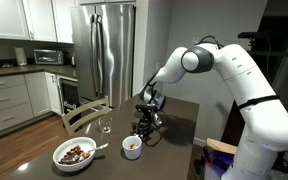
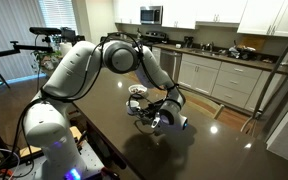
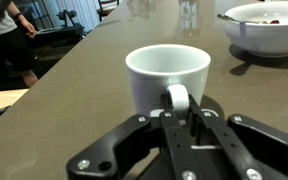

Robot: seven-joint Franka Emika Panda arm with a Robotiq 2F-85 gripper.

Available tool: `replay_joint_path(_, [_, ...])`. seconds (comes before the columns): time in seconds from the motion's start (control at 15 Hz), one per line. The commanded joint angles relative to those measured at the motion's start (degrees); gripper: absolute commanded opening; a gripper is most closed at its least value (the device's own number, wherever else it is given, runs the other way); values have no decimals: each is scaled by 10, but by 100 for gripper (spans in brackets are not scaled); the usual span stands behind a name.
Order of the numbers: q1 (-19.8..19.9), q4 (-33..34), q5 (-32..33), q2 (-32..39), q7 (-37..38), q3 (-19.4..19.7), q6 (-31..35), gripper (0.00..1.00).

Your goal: Slide the white mug to the right, pour the contents in the white mug into the bowl

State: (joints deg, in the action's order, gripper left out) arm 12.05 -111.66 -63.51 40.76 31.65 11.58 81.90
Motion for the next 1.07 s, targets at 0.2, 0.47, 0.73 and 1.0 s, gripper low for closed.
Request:
replay_joint_path(0.2, [7, 20, -8, 14, 7, 5, -45, 7])
replay_joint_path(0.47, [6, 22, -9, 13, 8, 6, -51, 7])
replay_joint_path(0.73, [2, 23, -7, 6, 10, 7, -53, 7])
replay_joint_path(1.0, [-1, 26, -6, 1, 13, 8, -52, 7])
